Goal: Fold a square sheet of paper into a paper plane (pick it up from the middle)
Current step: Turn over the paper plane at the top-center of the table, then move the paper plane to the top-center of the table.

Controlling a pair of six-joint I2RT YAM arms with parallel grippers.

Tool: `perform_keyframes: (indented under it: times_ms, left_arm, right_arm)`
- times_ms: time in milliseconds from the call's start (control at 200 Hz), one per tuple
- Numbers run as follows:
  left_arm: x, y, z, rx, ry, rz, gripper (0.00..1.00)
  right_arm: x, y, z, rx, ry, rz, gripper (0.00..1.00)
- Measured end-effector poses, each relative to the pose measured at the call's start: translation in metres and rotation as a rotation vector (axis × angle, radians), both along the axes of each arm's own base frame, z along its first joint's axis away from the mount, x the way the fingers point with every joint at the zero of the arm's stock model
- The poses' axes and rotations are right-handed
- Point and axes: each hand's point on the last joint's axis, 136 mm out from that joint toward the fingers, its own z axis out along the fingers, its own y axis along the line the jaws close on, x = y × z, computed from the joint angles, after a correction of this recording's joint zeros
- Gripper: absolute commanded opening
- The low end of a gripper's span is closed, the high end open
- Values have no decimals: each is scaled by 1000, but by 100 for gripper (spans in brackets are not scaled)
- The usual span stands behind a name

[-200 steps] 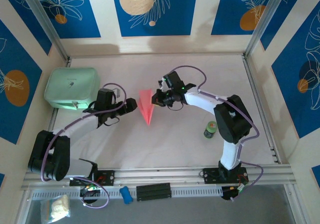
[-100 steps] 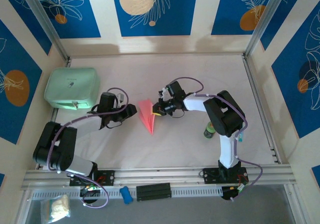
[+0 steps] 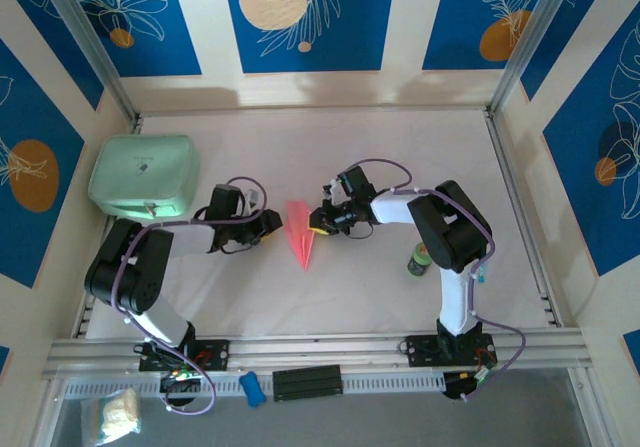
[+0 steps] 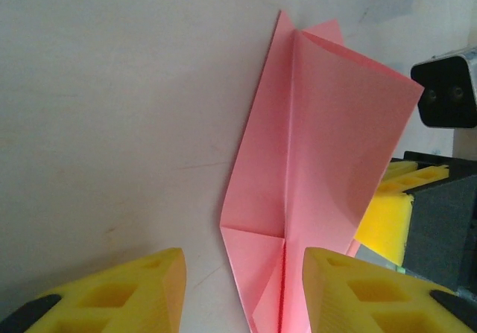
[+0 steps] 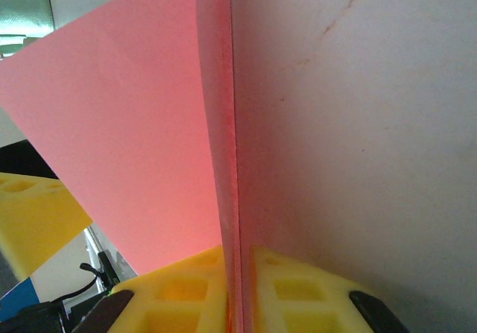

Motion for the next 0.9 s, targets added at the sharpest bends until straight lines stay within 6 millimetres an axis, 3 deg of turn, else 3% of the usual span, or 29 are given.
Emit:
perform_keyframes:
  times_ms: [505,755,900]
  left_arm:
    - [2,-21,-5,-28,24,-51,42]
    - [9,-34,-4,-41,24,-81,30]
    - [9,-35,-9,-34,43,-82,14]
  right_arm:
    - [2,-9,-7,-29,7,-27,14]
    - [2,-9,-8,-32,10,-28,13]
    - [2,-10,-8,-33,13,-30,9]
